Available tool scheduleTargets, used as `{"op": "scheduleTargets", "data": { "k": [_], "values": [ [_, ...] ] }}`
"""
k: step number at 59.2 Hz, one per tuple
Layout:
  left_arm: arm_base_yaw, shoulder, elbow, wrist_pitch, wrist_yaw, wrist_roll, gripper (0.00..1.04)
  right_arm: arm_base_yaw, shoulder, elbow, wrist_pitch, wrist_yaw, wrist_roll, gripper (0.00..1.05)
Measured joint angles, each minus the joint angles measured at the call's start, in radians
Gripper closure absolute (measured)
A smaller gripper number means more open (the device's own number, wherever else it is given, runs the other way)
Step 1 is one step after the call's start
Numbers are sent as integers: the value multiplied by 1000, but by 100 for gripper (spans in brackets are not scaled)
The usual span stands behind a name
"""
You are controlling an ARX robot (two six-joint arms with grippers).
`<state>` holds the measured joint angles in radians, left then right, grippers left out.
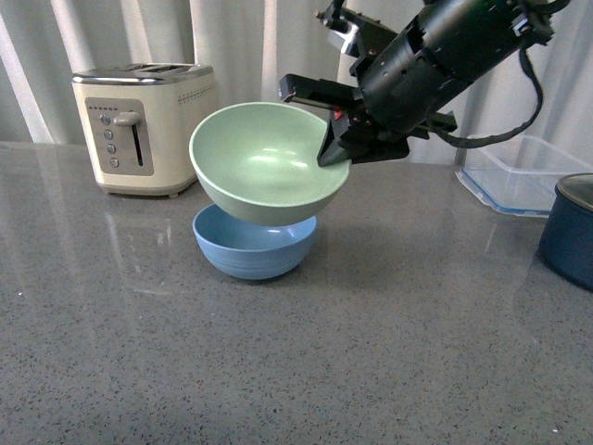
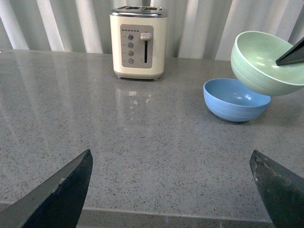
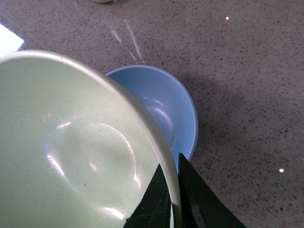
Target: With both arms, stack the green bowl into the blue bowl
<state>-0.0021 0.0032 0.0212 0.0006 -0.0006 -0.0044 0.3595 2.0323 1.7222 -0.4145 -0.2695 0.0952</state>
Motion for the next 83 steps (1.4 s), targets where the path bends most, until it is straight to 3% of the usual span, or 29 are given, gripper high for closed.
{"op": "scheduleTargets", "data": {
  "k": [26, 57, 83],
  "values": [
    [0, 0, 0, 0, 0, 0, 7, -10, 182, 231, -63, -23, -12, 104],
    [0, 0, 0, 0, 0, 0, 7, -27, 226, 222, -49, -51, -30, 103],
    [0, 0, 0, 0, 0, 0, 7, -54, 150, 79, 7, -51, -13, 38]
  ]
}}
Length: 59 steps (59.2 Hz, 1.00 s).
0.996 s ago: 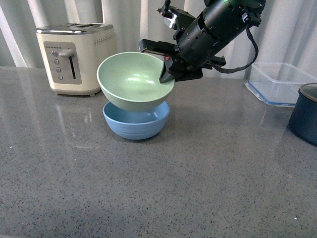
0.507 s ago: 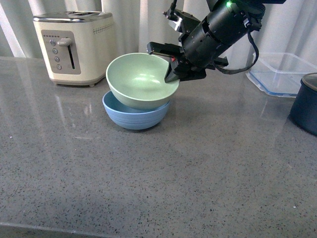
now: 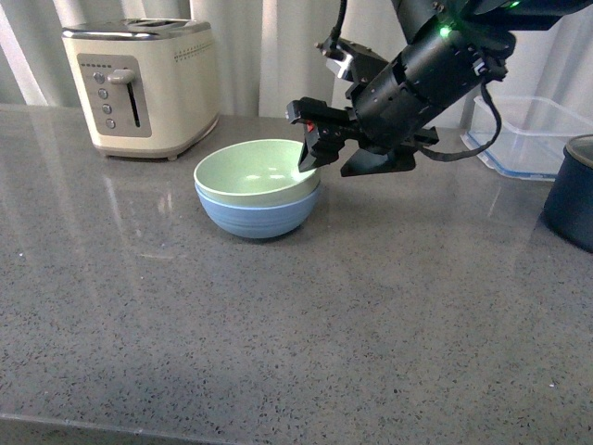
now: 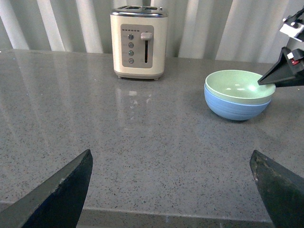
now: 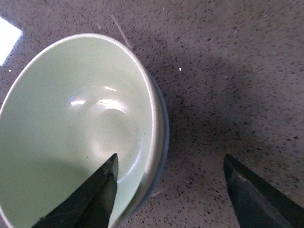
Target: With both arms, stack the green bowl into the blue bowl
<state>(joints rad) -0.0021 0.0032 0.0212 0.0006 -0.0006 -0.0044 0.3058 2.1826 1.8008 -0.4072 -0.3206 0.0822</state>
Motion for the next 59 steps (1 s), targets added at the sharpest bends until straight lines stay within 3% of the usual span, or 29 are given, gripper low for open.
{"op": "scheduleTargets", "data": {
  "k": [10, 32, 39, 40, 43, 46, 50, 59],
  "values": [
    [0, 0, 0, 0, 0, 0, 7, -60, -188, -135, 39, -16, 12, 8],
    [0, 0, 0, 0, 0, 0, 7, -270, -756, -705, 111, -30, 16, 10],
    [0, 0, 0, 0, 0, 0, 7, -335, -989, -947, 131, 44, -2, 10],
    [0, 0, 0, 0, 1, 0, 7, -332, -1003, -972, 185, 79, -8, 12],
    [0, 0, 0, 0, 1, 0, 7, -312, -1048, -1146, 594, 267, -46, 26],
    [0, 0, 0, 0, -2, 0, 7, -308, -1080, -1283, 861, 313, -61, 38],
    [0, 0, 0, 0, -2, 0, 7, -308, -1122, -1373, 1006, 320, -69, 50],
    [0, 0, 0, 0, -1, 0, 7, -308, -1215, -1497, 1065, 322, -76, 81]
  ]
}}
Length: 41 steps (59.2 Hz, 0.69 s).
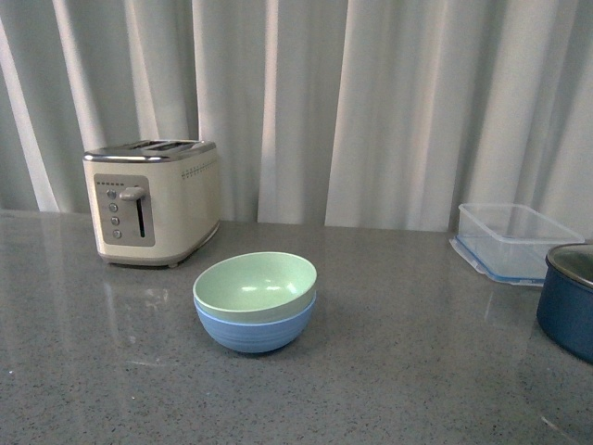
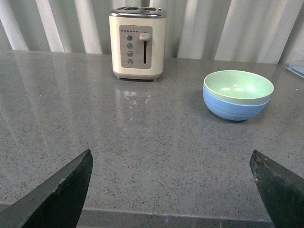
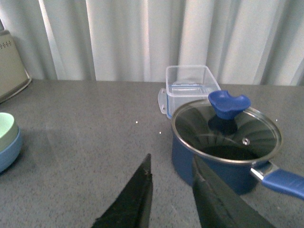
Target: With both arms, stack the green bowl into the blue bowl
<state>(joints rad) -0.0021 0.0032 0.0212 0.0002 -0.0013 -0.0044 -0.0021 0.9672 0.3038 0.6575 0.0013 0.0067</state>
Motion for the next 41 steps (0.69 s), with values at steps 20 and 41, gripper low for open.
{"op": "scheduleTargets", "data": {
  "k": [20, 41],
  "values": [
    [0, 0, 0, 0, 0, 0, 7, 1, -174, -156, -19, -1, -4, 104],
    [0, 0, 0, 0, 0, 0, 7, 1, -410, -252, -159, -2, -4, 104]
  ]
}}
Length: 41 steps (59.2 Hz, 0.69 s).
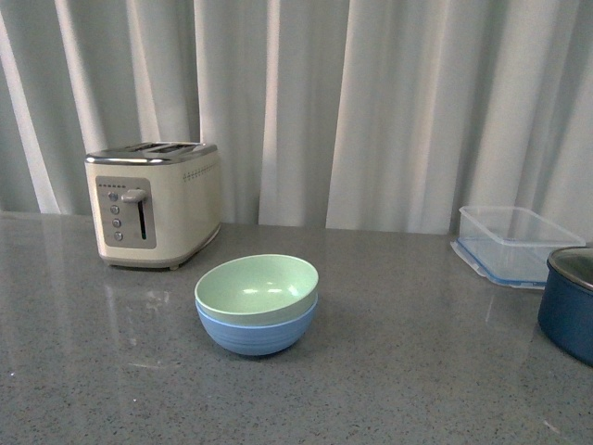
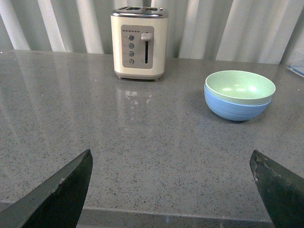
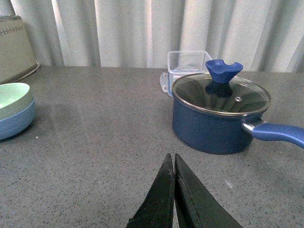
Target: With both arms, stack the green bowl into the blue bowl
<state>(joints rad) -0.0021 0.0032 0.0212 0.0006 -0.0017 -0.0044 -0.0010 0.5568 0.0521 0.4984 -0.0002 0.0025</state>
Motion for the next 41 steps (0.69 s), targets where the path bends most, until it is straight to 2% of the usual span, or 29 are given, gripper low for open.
{"op": "scheduleTargets", "data": {
  "k": [9, 41],
  "values": [
    [0, 0, 0, 0, 0, 0, 7, 0, -57, -43, -3, 0, 0, 104],
    [0, 0, 0, 0, 0, 0, 7, 0, -316, -47, -254, 0, 0, 104]
  ]
}}
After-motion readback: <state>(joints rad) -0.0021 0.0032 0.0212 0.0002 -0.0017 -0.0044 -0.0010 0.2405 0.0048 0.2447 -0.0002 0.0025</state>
